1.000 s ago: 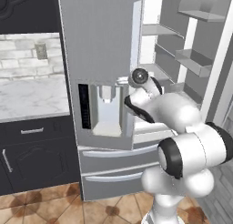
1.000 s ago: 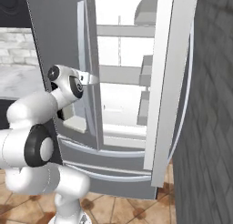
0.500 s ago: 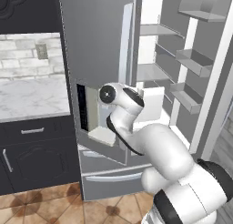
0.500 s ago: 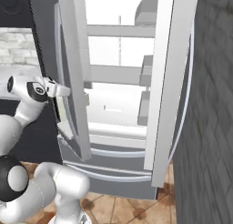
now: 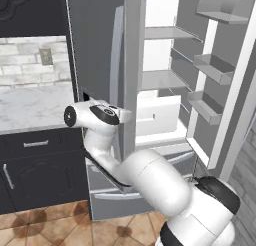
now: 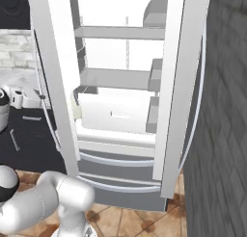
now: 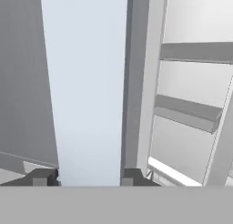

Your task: Place one of the steaks on the plate and the other in the bowl. Then place the bowl in the fridge.

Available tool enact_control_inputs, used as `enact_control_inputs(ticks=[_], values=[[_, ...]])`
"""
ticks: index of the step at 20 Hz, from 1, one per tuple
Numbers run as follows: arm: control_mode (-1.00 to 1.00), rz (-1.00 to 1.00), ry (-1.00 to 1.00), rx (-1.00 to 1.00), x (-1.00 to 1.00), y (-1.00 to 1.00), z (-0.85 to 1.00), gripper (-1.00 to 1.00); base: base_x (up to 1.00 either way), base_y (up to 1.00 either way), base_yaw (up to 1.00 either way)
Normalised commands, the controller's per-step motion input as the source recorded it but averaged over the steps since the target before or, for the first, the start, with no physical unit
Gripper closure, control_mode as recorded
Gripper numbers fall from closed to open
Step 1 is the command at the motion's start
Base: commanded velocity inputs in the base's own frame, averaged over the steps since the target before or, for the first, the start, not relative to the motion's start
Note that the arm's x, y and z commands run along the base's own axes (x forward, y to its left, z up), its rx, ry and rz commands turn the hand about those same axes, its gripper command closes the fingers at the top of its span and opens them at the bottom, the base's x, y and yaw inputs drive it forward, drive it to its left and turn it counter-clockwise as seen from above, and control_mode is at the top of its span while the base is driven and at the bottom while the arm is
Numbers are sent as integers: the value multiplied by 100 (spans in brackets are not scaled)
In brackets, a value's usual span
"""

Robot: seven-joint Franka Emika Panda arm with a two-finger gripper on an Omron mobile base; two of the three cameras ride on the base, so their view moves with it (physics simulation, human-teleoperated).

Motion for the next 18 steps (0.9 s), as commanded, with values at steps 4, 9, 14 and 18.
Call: enact_control_inputs(ticks=[4,9,14,18], values=[[-100,-20,0,-1,-33,54,0,100,0,0,0],[-100,-20,0,0,-43,60,-2,100,0,0,0],[-100,-17,0,0,-37,58,-4,-100,0,0,0],[-100,-10,0,0,-13,36,0,-100,0,0,0]])
